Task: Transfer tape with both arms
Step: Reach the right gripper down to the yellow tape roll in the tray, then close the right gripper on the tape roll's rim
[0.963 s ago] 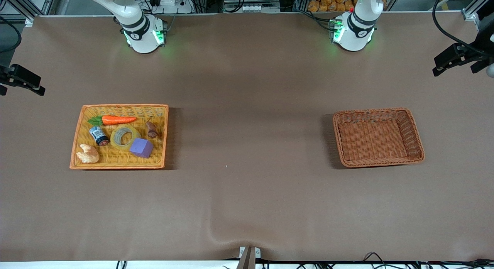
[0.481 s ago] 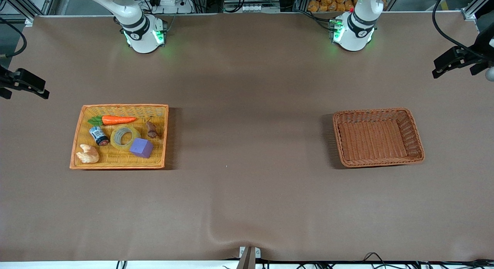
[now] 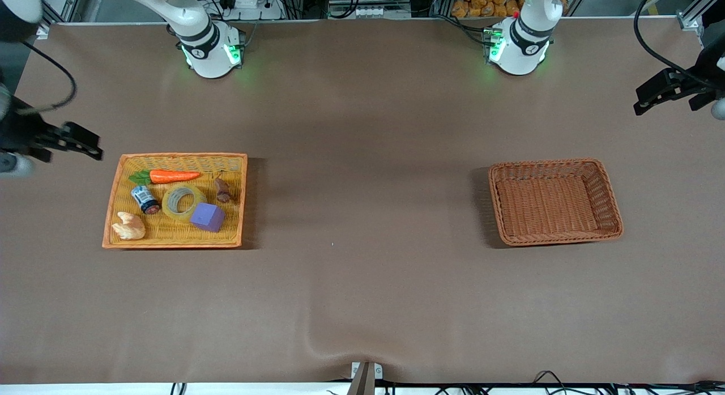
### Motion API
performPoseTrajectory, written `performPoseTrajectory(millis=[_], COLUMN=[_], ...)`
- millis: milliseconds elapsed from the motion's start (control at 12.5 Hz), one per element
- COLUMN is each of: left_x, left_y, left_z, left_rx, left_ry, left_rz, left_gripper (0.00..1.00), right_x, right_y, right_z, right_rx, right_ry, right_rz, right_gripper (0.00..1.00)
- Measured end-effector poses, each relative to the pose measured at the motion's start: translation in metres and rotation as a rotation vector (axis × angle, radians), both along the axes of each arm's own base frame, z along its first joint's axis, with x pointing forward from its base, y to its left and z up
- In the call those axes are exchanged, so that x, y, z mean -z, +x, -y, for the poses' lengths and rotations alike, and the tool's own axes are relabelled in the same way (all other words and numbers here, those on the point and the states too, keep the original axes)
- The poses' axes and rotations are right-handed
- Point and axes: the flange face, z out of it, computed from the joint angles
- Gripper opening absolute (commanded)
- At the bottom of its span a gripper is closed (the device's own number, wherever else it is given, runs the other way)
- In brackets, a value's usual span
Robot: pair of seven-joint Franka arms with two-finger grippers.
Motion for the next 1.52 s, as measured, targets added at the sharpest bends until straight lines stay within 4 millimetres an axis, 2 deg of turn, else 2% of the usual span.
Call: performPoseTrajectory(millis=[321,481,722,882,963,1123,1364,1444,1524], left_x=[0.001,0.001,0.004,0.007,0.008,0.009,0.012,0.013,0.014], left_y=[0.000,0.001,0.002,0.004,0.004,0.005,0.007,0.008,0.008], left_z=[0.000,0.000,0.001,0.001,0.001,0.002,0.002,0.002,0.002], left_rx=[0.000,0.001,0.002,0.003,0.003,0.004,0.005,0.005,0.005], left_ry=[0.000,0.000,0.000,-0.001,-0.001,-0.001,-0.001,-0.001,-0.001], left_rz=[-0.002,-0.003,-0.007,-0.014,-0.016,-0.018,-0.023,-0.026,-0.028], left_gripper=[1.00,1.00,1.00,1.00,1.00,1.00,1.00,1.00,1.00], right_x=[0.092,0.147,0.228,0.267,0.281,0.309,0.351,0.361,0.368], right_y=[0.020,0.019,-0.006,-0.027,-0.033,-0.038,-0.036,-0.038,-0.038], right_z=[-0.009,-0.013,-0.030,-0.048,-0.049,-0.038,0.020,0.028,0.026], right_rx=[-0.004,-0.007,-0.037,-0.067,-0.071,-0.096,-0.107,-0.093,-0.084], right_ry=[0.021,0.025,0.022,0.020,0.019,0.019,0.052,0.070,0.082], right_rz=[-0.060,-0.088,-0.116,-0.125,-0.109,-0.093,-0.104,-0.113,-0.121], right_gripper=[1.00,1.00,1.00,1.00,1.00,1.00,1.00,1.00,1.00])
